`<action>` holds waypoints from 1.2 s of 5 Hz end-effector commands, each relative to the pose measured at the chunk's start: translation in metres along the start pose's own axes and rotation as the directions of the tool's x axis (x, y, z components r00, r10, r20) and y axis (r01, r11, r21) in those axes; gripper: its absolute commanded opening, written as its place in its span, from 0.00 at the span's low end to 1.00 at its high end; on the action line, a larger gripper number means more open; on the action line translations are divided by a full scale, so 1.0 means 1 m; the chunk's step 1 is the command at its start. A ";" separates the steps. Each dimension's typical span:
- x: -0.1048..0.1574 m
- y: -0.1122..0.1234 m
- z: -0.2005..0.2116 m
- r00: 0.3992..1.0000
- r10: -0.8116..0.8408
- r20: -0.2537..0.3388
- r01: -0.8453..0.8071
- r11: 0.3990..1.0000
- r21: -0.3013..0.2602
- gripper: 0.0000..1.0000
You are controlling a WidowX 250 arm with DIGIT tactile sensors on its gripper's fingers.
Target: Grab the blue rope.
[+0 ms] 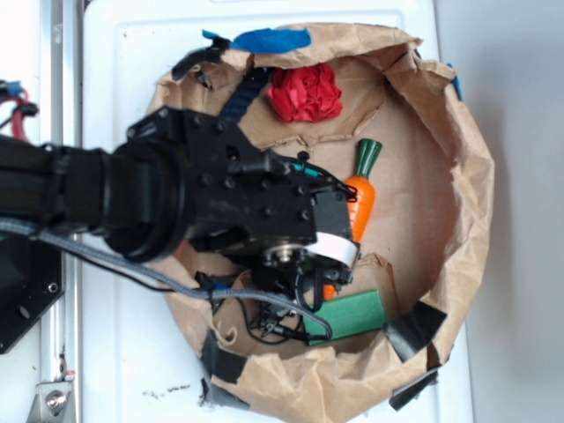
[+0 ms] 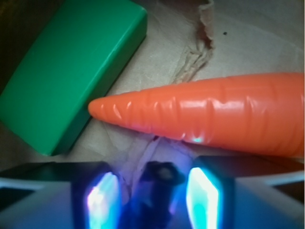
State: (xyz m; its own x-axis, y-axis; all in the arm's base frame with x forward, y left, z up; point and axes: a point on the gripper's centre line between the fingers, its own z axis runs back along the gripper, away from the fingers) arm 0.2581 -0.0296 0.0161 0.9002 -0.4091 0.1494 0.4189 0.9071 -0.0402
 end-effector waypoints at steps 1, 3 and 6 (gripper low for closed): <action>-0.005 -0.001 0.011 1.000 0.019 0.017 -0.019 1.000 0.003 0.00; -0.010 0.006 0.046 0.997 0.064 0.044 -0.066 0.996 0.060 0.00; -0.018 0.049 0.140 0.919 0.393 -0.032 -0.379 0.903 0.204 0.00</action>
State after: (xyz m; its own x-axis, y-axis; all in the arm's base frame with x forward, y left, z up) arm 0.2399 0.0455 0.1344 0.9994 -0.0159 0.0296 0.0131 0.9958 0.0905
